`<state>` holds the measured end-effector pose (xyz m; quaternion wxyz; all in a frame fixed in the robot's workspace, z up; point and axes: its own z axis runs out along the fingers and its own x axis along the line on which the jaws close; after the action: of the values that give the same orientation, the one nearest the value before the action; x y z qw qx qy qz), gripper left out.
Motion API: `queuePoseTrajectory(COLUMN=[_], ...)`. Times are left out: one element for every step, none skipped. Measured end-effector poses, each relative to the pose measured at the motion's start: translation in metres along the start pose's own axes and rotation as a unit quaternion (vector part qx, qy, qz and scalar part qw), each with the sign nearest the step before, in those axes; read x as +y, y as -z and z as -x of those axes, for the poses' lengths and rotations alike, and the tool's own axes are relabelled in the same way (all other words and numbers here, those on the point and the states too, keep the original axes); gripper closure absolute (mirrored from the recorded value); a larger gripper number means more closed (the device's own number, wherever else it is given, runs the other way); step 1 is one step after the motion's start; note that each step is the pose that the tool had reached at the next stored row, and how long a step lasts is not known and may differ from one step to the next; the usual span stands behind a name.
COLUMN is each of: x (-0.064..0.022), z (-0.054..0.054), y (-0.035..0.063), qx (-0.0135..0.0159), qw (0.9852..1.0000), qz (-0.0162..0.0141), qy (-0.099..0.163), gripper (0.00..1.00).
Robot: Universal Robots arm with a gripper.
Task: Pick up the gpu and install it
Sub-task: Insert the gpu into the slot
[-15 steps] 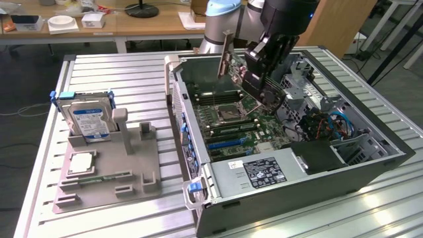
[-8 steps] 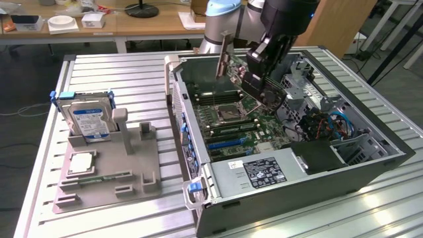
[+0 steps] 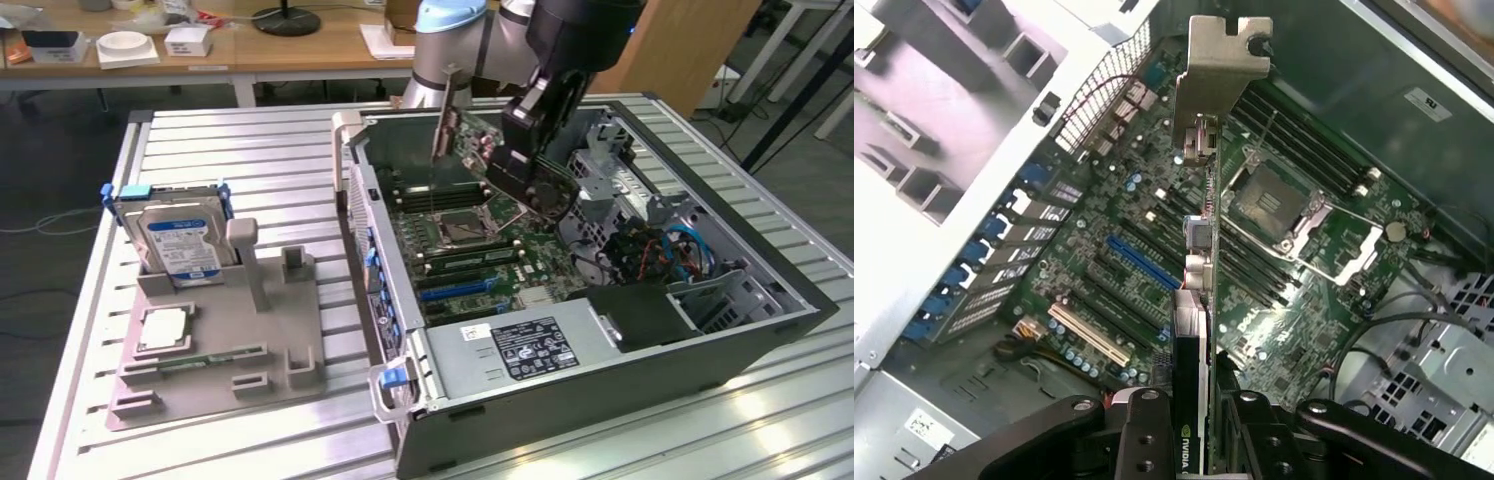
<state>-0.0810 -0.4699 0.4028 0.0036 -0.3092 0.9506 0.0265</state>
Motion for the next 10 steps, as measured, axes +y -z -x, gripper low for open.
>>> queuePoseTrajectory(x=[0.0000, -0.0001, -0.0001, -0.0001, -0.0002, -0.0002, -0.0002, -0.0003, -0.0003, -0.0003], z=[0.0000, 0.0001, 0.0001, 0.0002, 0.0002, 0.0003, 0.0003, 0.0003, 0.0004, 0.0004], y=[0.0000, -0.0001, -0.0001, -0.0001, -0.0001, -0.0001, -0.0002, -0.0002, -0.0002, -0.0002], qx=[0.0002, 0.0004, 0.0006, 0.0008, 0.0011, 0.0013, 0.0015, 0.0017, 0.0019, 0.0021], qw=[1.0000, 1.0000, 0.9999, 0.9998, 0.9998, 0.9997, 0.9995, 0.9994, 0.9992, 0.9990], qz=[0.0001, 0.0002, 0.0003, 0.0004, 0.0005, 0.0006, 0.0007, 0.0008, 0.0009, 0.0010], qy=[0.004, 0.008, 0.013, 0.017, 0.022, 0.026, 0.030, 0.035, 0.039, 0.044], gripper=[0.74, 0.74, 0.74, 0.74, 0.74, 0.74, 0.74, 0.74, 0.74, 0.74])
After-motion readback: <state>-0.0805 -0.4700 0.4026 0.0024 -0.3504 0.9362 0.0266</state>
